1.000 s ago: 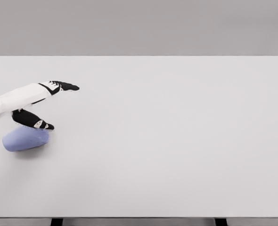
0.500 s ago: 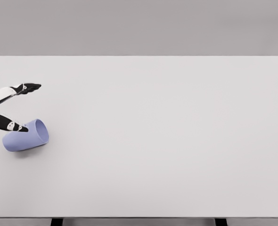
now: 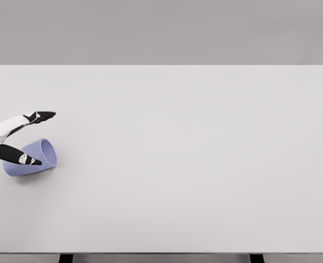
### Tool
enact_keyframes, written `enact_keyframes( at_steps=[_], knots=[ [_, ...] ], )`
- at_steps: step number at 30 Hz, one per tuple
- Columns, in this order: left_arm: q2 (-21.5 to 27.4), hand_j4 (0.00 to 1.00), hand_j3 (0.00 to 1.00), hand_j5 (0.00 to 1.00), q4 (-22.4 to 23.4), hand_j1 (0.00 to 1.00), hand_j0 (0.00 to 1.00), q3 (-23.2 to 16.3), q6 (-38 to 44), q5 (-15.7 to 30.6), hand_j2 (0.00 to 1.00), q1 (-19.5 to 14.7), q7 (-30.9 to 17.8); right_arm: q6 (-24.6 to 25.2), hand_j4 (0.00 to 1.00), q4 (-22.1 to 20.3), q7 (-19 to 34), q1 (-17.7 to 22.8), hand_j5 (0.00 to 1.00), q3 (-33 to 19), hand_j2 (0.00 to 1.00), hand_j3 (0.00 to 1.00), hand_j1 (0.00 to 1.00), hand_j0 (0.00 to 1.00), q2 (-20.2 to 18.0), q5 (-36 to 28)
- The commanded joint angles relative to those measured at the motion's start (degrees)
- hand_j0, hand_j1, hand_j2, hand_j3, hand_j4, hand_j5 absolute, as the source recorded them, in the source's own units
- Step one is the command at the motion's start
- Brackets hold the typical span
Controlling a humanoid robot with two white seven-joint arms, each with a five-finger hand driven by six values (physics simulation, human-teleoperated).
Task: Flip the cup with left arm and place it on the table
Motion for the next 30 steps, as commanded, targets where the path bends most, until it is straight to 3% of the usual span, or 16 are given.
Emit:
enact_keyframes(
  at_steps=[1, 15, 30],
  knots=[
    [-0.6, 1.00, 1.00, 1.00, 0.1, 1.00, 1.00, 0.0, 0.7, -0.6, 1.00, 0.0, 0.0, 0.0, 1.00, 0.0, 0.0, 0.0, 1.00, 0.0, 1.00, 1.00, 1.00, 1.00, 0.0, -0.1],
    [-2.5, 1.00, 1.00, 1.00, 3.3, 1.00, 1.00, -0.1, 0.7, -3.5, 1.00, 2.4, 0.1, 0.0, 1.00, 0.0, 0.0, 0.0, 1.00, 0.0, 1.00, 1.00, 1.00, 1.00, 0.0, 0.0],
    [-4.7, 1.00, 1.00, 1.00, 6.1, 1.00, 1.00, -0.3, 0.7, -5.3, 1.00, 2.5, 0.1, 0.0, 1.00, 0.0, 0.0, 0.0, 1.00, 0.0, 1.00, 1.00, 1.00, 1.00, 0.0, -0.1]
  ],
)
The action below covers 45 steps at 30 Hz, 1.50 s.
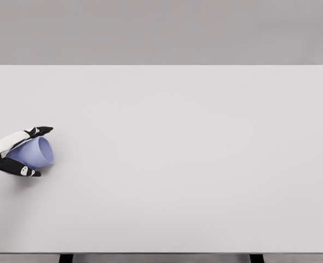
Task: Flip the cup with left arm and place it on the table
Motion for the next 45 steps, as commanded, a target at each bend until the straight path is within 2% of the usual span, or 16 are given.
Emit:
enact_keyframes(
  at_steps=[1, 6, 8, 11, 14, 16, 22, 26, 28, 30, 32, 35, 37, 39, 42, 45],
  knots=[
    [-0.2, 1.00, 1.00, 1.00, 0.5, 1.00, 1.00, -0.1, 0.0, 0.1, 1.00, 0.0, 0.0, 0.0, 1.00, -0.1, 0.0, 0.0, 1.00, 0.0, 1.00, 1.00, 1.00, 1.00, 0.0, 0.0],
    [-0.9, 1.00, 1.00, 1.00, 1.1, 1.00, 1.00, -0.1, 0.1, -0.8, 1.00, 0.0, -0.1, 0.0, 1.00, 0.0, 0.0, 0.0, 1.00, 0.0, 1.00, 1.00, 1.00, 1.00, 0.0, 0.0],
    [-1.0, 0.97, 0.97, 0.97, 1.0, 0.97, 0.97, -0.1, 1.1, -1.0, 0.97, 0.1, -0.1, 0.0, 1.00, -0.1, 0.0, 0.0, 1.00, 0.0, 1.00, 1.00, 1.00, 1.00, 0.0, 0.0],
    [-1.5, 0.74, 0.74, 0.74, 1.0, 0.74, 0.74, -0.1, 1.3, -1.0, 0.74, 0.1, -0.1, 0.0, 1.00, -0.1, 0.0, 0.0, 1.00, 0.0, 1.00, 1.00, 1.00, 1.00, 0.0, 0.0],
    [-1.6, 0.59, 0.59, 0.59, 1.0, 0.59, 0.59, -0.1, 1.3, -0.9, 0.59, 0.1, -0.1, 0.0, 1.00, 0.0, 0.0, 0.0, 1.00, 0.0, 1.00, 1.00, 1.00, 1.00, 0.0, 0.0],
    [-1.6, 0.54, 0.54, 0.54, 1.0, 0.54, 0.54, -0.1, 1.2, -0.7, 0.54, 0.1, -0.1, 0.0, 1.00, -0.1, 0.0, 0.0, 1.00, 0.0, 1.00, 1.00, 1.00, 1.00, 0.0, 0.0],
    [-1.7, 0.55, 0.55, 0.55, 1.5, 0.55, 0.55, -0.1, -1.1, 0.2, 0.55, -0.1, -0.8, 0.0, 1.00, 0.0, 0.0, 0.0, 1.00, 0.0, 1.00, 1.00, 1.00, 1.00, 0.0, 0.0],
    [-1.6, 0.55, 0.55, 0.55, 2.6, 0.55, 0.55, -0.1, -4.8, 6.5, 0.55, -0.7, -1.7, 0.0, 1.00, 0.0, 0.0, 0.0, 1.00, 0.0, 1.00, 1.00, 1.00, 1.00, 0.0, -0.1],
    [-2.3, 0.55, 0.55, 0.55, 4.3, 0.55, 0.55, 0.1, -6.6, 11.8, 0.55, -2.2, -8.6, 0.0, 1.00, 0.0, 0.0, 0.0, 1.00, 0.0, 1.00, 1.00, 1.00, 1.00, 0.0, 0.0],
    [-4.2, 0.55, 0.55, 0.55, 6.5, 0.55, 0.55, 0.1, -8.9, 15.5, 0.55, -3.3, -14.9, 0.0, 1.00, -0.1, 0.0, 0.0, 1.00, 0.0, 1.00, 1.00, 1.00, 1.00, 0.0, 0.0],
    [-6.1, 0.55, 0.55, 0.55, 7.3, 0.55, 0.55, 0.1, -9.9, 17.1, 0.55, -3.8, -18.8, 0.0, 1.00, -0.1, 0.0, 0.0, 1.00, 0.0, 1.00, 1.00, 1.00, 1.00, 0.0, -0.1],
    [-9.8, 0.56, 0.56, 0.56, 8.5, 0.56, 0.56, 0.3, -10.3, 19.7, 0.56, -5.7, -18.8, 0.0, 1.00, 0.0, 0.0, 0.0, 1.00, 0.0, 1.00, 1.00, 1.00, 1.00, 0.0, -0.1],
    [-13.0, 0.57, 0.57, 0.57, 12.0, 0.57, 0.57, 0.9, -13.4, 23.8, 0.57, -8.0, -18.8, 0.0, 1.00, -0.1, 0.0, 0.0, 1.00, 0.0, 1.00, 1.00, 1.00, 1.00, 0.0, -0.1],
    [-18.8, 0.57, 0.57, 0.57, 16.9, 0.57, 0.57, 1.1, -13.2, 24.8, 0.57, -12.4, -18.8, 0.0, 1.00, -0.1, 0.0, 0.0, 1.00, 0.0, 1.00, 1.00, 1.00, 1.00, 0.0, 0.0],
    [-20.4, 0.57, 0.57, 0.57, 18.4, 0.57, 0.57, 1.4, -13.1, 27.2, 0.57, -13.4, -18.8, 0.0, 1.00, 0.0, 0.0, 0.0, 1.00, 0.0, 1.00, 1.00, 1.00, 1.00, 0.0, 0.0],
    [-23.8, 0.57, 0.57, 0.57, 21.3, 0.57, 0.57, 1.5, -13.0, 27.5, 0.57, -15.5, -18.8, 0.0, 1.00, 0.0, 0.0, 0.0, 1.00, 0.0, 1.00, 1.00, 1.00, 1.00, 0.0, 0.0]
  ],
)
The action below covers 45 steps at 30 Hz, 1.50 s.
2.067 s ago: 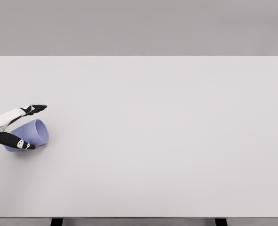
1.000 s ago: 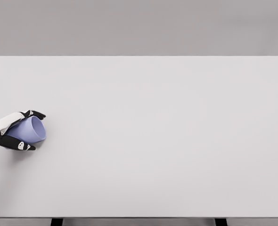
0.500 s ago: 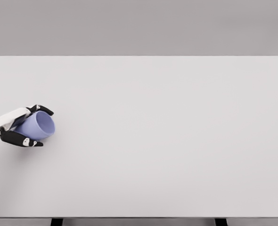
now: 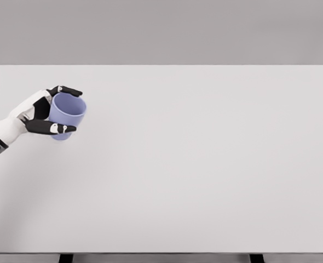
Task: Flip the cup with left arm and place it on the table
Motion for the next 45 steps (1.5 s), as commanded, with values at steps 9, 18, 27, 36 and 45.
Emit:
enact_keyframes(
  at_steps=[9, 18, 27, 36, 45],
  knots=[
    [-10.7, 0.57, 0.57, 0.57, 4.1, 0.57, 0.57, 2.5, -7.8, 0.2, 0.57, -0.4, -0.1, 0.0, 1.00, -0.1, 0.0, 0.0, 1.00, 0.0, 1.00, 1.00, 1.00, 1.00, 0.0, 0.0],
    [-21.8, 0.60, 0.60, 0.60, 16.4, 0.60, 0.60, 3.3, -20.0, -9.3, 0.60, -3.9, -0.1, 0.0, 1.00, -0.1, 0.0, 0.0, 1.00, 0.0, 1.00, 1.00, 1.00, 1.00, 0.0, 0.0],
    [-24.8, 0.72, 0.72, 0.72, 22.2, 0.72, 0.72, 3.2, -20.0, -9.9, 0.72, -5.2, -0.1, 0.0, 1.00, -0.1, 0.0, 0.0, 1.00, 0.0, 1.00, 1.00, 1.00, 1.00, 0.0, -0.1],
    [-24.8, 0.78, 0.78, 0.78, 21.8, 0.78, 0.78, 3.1, -20.0, -9.9, 0.78, -5.2, -0.1, 0.0, 1.00, -0.1, 0.0, 0.0, 1.00, 0.0, 1.00, 1.00, 1.00, 1.00, 0.0, 0.0],
    [-24.8, 1.00, 1.00, 1.00, 21.4, 1.00, 1.00, 3.1, -20.0, -9.9, 1.00, -5.1, -0.1, 0.0, 1.00, -0.1, 0.0, 0.0, 1.00, 0.0, 1.00, 1.00, 1.00, 1.00, 0.0, -0.1]
  ],
)
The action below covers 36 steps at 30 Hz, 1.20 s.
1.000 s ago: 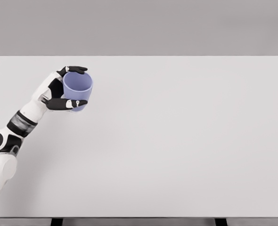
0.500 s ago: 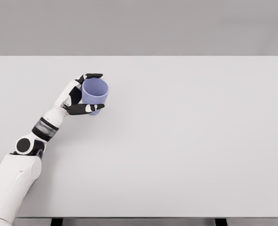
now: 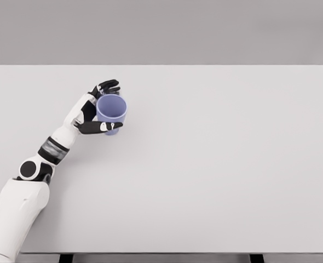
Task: Flip the cup with left arm and place it on the table
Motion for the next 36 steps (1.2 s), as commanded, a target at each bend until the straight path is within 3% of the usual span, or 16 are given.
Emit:
enact_keyframes(
  at_steps=[1, 15, 23, 26, 27, 28, 30, 31, 36],
  knots=[
    [-0.1, 1.00, 1.00, 1.00, -0.2, 1.00, 1.00, 0.1, 0.0, 0.4, 1.00, -0.1, 0.0, 0.0, 1.00, 0.0, 0.0, 0.0, 1.00, 0.0, 1.00, 1.00, 1.00, 1.00, 0.0, 0.0],
    [2.5, 1.00, 1.00, 1.00, -1.2, 1.00, 1.00, 0.4, 0.0, 0.5, 1.00, -1.7, 0.0, 0.0, 1.00, -0.1, 0.0, 0.0, 1.00, 0.0, 1.00, 1.00, 1.00, 1.00, 0.0, 0.0],
    [11.0, 1.00, 1.00, 1.00, -4.6, 1.00, 1.00, 2.7, 0.0, 1.1, 1.00, -1.9, 0.0, 0.0, 1.00, 0.0, 0.0, 0.0, 1.00, 0.0, 1.00, 1.00, 1.00, 1.00, 0.0, -0.1],
    [19.3, 1.00, 1.00, 1.00, -4.0, 1.00, 1.00, 2.9, 0.0, 0.3, 1.00, -2.0, 0.0, 0.0, 1.00, 0.0, 0.0, 0.0, 1.00, 0.0, 1.00, 1.00, 1.00, 1.00, 0.0, 0.0],
    [21.5, 1.00, 1.00, 1.00, -4.0, 1.00, 1.00, 2.9, 0.0, -1.4, 1.00, -1.9, 0.0, 0.0, 1.00, 0.0, 0.0, 0.0, 1.00, 0.0, 1.00, 1.00, 1.00, 1.00, 0.0, 0.0],
    [22.6, 1.00, 1.00, 1.00, -4.6, 1.00, 1.00, 2.9, 0.0, -7.0, 1.00, -2.1, 0.0, 0.0, 1.00, -0.1, 0.0, 0.0, 1.00, 0.0, 1.00, 1.00, 1.00, 1.00, 0.0, -0.1],
    [23.4, 1.00, 1.00, 1.00, -4.4, 1.00, 1.00, 2.8, 0.0, -23.8, 1.00, -5.1, 0.0, 0.0, 1.00, -0.1, 0.0, 0.0, 1.00, 0.0, 1.00, 1.00, 1.00, 1.00, 0.0, 0.0],
    [24.4, 1.00, 1.00, 1.00, -4.0, 1.00, 1.00, 2.8, 0.0, -26.9, 1.00, -5.4, 0.0, 0.0, 1.00, 0.0, 0.0, 0.0, 1.00, 0.0, 1.00, 1.00, 1.00, 1.00, 0.0, -0.1],
    [24.5, 1.00, 1.00, 1.00, -4.2, 1.00, 1.00, 2.3, 0.0, -28.0, 1.00, -5.1, 0.0, 0.0, 1.00, 0.0, 0.0, 0.0, 1.00, 0.0, 1.00, 1.00, 1.00, 1.00, 0.0, 0.0]
  ],
)
